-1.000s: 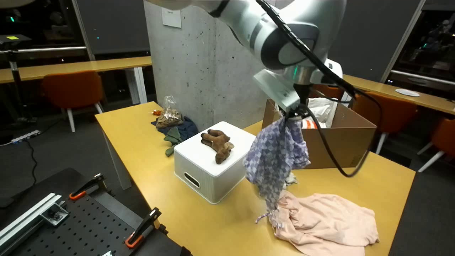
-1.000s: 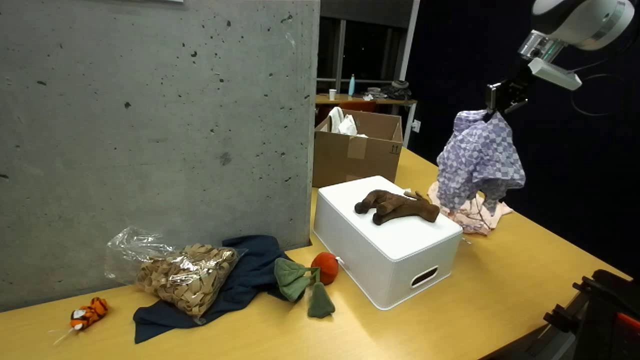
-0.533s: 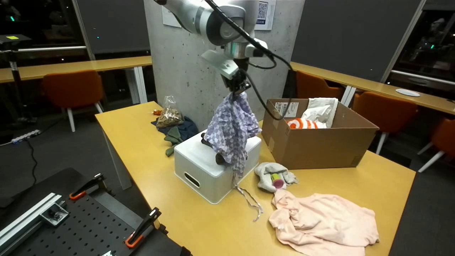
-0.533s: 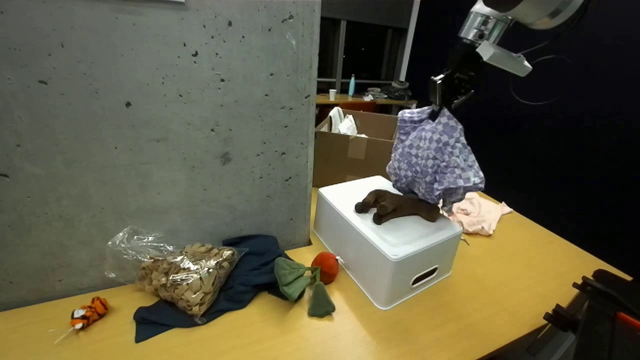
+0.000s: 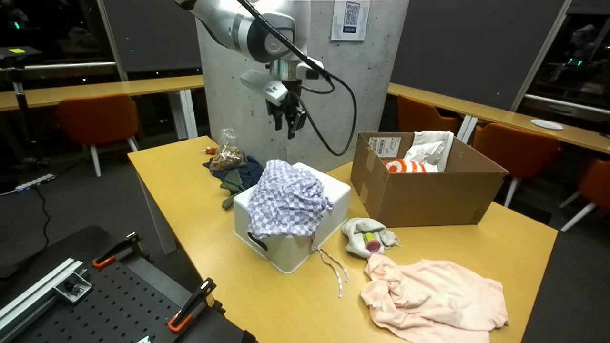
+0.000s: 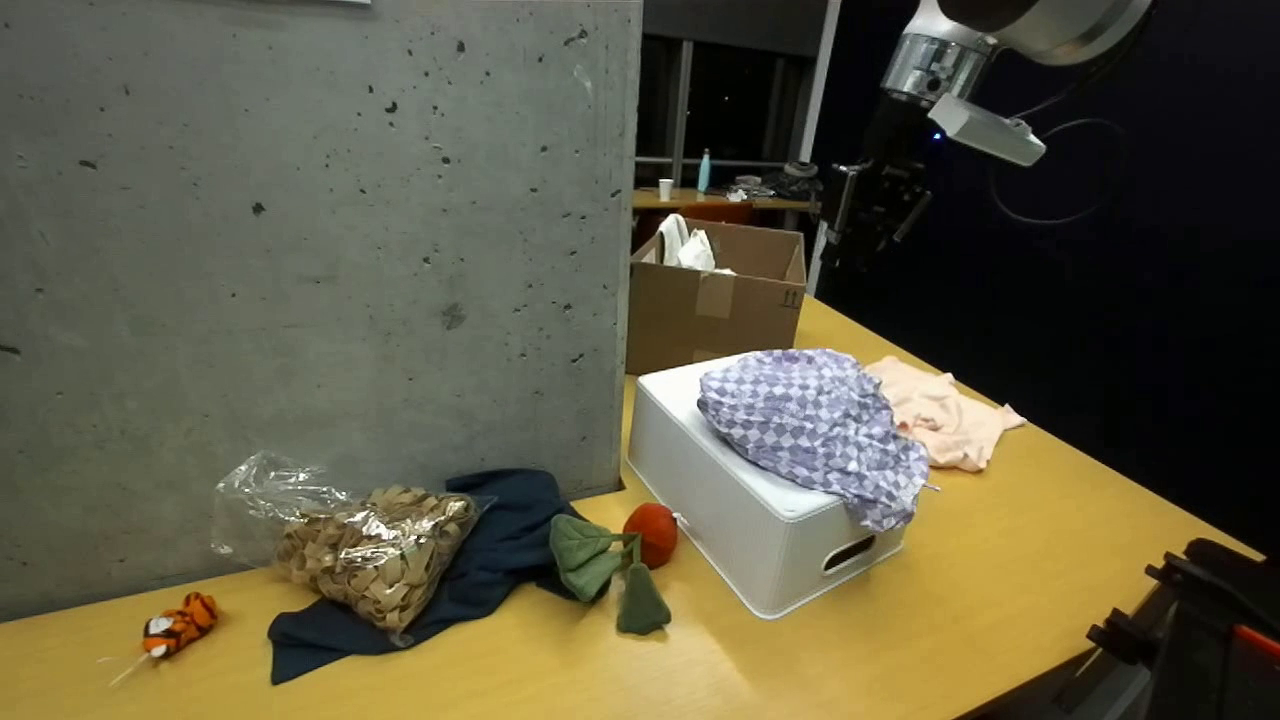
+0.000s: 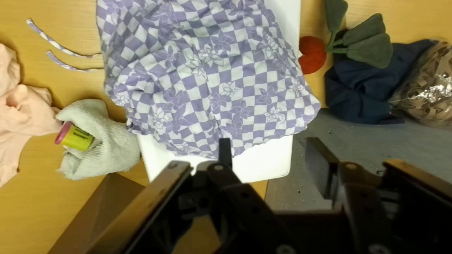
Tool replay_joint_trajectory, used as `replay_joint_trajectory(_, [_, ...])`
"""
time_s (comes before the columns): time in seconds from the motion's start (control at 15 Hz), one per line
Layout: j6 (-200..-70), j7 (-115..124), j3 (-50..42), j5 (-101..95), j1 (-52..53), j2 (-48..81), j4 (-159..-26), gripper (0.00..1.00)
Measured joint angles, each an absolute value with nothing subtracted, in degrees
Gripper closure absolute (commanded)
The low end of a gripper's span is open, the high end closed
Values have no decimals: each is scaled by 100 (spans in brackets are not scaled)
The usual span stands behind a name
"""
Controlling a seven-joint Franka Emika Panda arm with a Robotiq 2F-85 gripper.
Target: Cover the moose toy with the purple cloth, then lift it and put it on the basket
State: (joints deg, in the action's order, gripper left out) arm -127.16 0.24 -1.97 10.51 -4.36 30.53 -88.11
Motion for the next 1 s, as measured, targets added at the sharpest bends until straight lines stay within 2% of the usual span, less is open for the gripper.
replay_joint_trajectory(0.13, [-12710,-18,-284,1051,-614,2919,-8961,0])
replay_joint_trajectory(0.53, [-12704,-466,-487,1068,-1370,2622,-9549,0])
replay_joint_trajectory(1.0, [-12713,-765,-487,1063,-1402,2121,-10689,0])
